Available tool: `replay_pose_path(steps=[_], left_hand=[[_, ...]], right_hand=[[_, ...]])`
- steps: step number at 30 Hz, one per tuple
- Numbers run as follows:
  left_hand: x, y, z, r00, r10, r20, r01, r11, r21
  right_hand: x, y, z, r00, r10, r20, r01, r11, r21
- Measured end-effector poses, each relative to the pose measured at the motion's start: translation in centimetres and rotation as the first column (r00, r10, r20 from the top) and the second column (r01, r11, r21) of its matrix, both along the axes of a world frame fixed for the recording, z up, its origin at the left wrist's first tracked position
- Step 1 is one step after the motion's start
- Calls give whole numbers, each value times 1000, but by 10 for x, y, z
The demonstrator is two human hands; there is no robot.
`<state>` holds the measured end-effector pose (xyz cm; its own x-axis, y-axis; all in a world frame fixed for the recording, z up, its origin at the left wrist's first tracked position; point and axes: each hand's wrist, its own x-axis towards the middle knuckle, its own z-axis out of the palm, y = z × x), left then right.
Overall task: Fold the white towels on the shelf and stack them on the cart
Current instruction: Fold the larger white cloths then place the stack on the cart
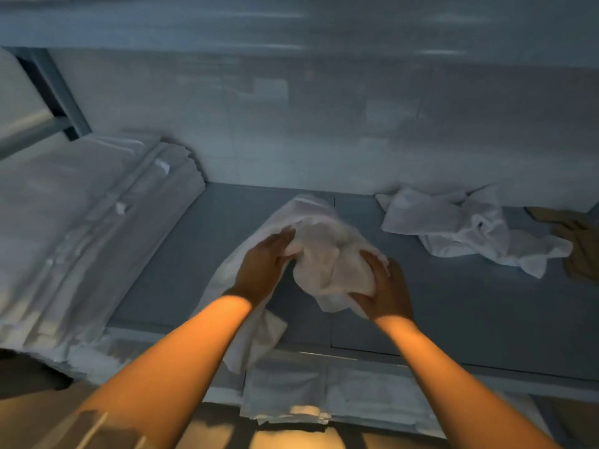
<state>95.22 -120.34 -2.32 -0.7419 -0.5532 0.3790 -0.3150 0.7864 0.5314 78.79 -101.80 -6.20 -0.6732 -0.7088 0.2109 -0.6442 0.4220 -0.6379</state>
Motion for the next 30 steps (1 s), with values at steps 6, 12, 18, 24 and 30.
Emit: replay_pose_path(steps=[6, 12, 18, 24, 30], left_hand=[[-4, -1, -81, 944, -140, 299, 128, 990, 62], [19, -11, -104, 828, -222, 515, 208, 974, 86], [29, -27, -79, 975, -140, 171, 151, 987, -54], [-1, -42, -55, 949, -226, 221, 249, 965, -83], [-8, -62, -39, 886, -300, 352, 333, 942, -35]], right_hand=[[-7, -18, -14, 996, 58, -70, -58, 998, 4], [-18, -80, -31, 962, 227, 151, -263, 916, 302], [-14, -112, -43, 987, 37, 159, -107, 881, 460], [26, -102, -21, 981, 193, 26, -195, 966, 168], [52, -92, 2, 946, 315, -82, -307, 947, 96]])
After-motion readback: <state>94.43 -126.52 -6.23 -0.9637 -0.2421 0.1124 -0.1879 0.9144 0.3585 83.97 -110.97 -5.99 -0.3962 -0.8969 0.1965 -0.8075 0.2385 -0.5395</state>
